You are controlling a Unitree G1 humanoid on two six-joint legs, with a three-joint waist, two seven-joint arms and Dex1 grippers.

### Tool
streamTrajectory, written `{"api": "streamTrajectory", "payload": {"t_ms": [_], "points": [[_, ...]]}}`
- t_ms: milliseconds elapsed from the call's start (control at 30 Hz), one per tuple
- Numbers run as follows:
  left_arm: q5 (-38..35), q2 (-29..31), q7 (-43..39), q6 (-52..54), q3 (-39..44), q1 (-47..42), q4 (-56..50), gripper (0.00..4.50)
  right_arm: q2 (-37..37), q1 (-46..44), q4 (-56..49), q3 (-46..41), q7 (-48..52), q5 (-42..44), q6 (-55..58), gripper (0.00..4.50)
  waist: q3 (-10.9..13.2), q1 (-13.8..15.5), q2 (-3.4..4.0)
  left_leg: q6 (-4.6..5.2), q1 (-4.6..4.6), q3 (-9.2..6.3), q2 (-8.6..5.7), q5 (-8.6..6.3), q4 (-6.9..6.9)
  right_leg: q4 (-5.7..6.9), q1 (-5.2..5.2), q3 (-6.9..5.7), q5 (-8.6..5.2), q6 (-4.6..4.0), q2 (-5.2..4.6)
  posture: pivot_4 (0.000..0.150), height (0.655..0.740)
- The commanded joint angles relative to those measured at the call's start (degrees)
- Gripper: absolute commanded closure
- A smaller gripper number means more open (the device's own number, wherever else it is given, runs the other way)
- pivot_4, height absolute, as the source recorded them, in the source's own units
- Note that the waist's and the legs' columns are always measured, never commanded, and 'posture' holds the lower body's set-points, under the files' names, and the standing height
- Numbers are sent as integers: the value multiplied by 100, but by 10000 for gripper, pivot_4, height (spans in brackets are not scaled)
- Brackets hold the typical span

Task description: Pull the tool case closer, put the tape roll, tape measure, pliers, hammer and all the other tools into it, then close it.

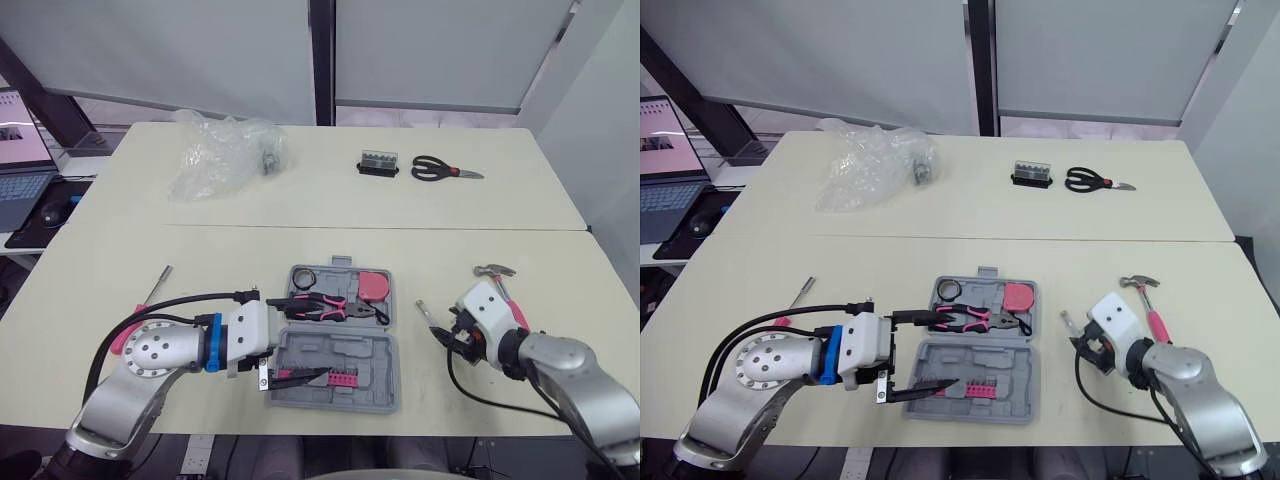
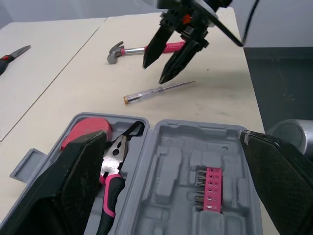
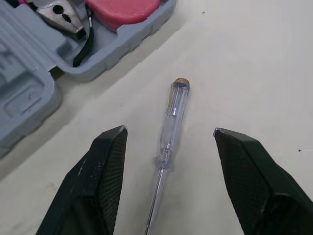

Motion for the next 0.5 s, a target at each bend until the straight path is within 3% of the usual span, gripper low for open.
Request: {"api": "streamTrajectory", "payload": {"t_ms": [33, 433, 500], "points": [[-237, 160, -127, -10, 341, 125, -75, 0, 272, 368, 386, -61, -227, -93, -1179, 15345, -1, -1, -1, 0, 1, 0, 0, 0, -1, 0, 1, 0, 0, 0, 0, 1500, 7400], [-318, 197, -132, 164, 318, -4, -175, 0, 994, 123, 1654, 43, -743, -211, -1881, 15345, 0, 0, 0, 0, 3, 2, 2, 0, -3, 3, 0, 3, 1, -2, 2, 1500, 7400], [-311, 192, -131, 176, 307, -35, -170, 0, 1073, 89, 1725, 0, -775, -146, -1861, 18609, 0, 1, 0, 0, 4, 1, 2, 0, -3, 3, 1, 3, 1, -2, 2, 1500, 7400]]}}
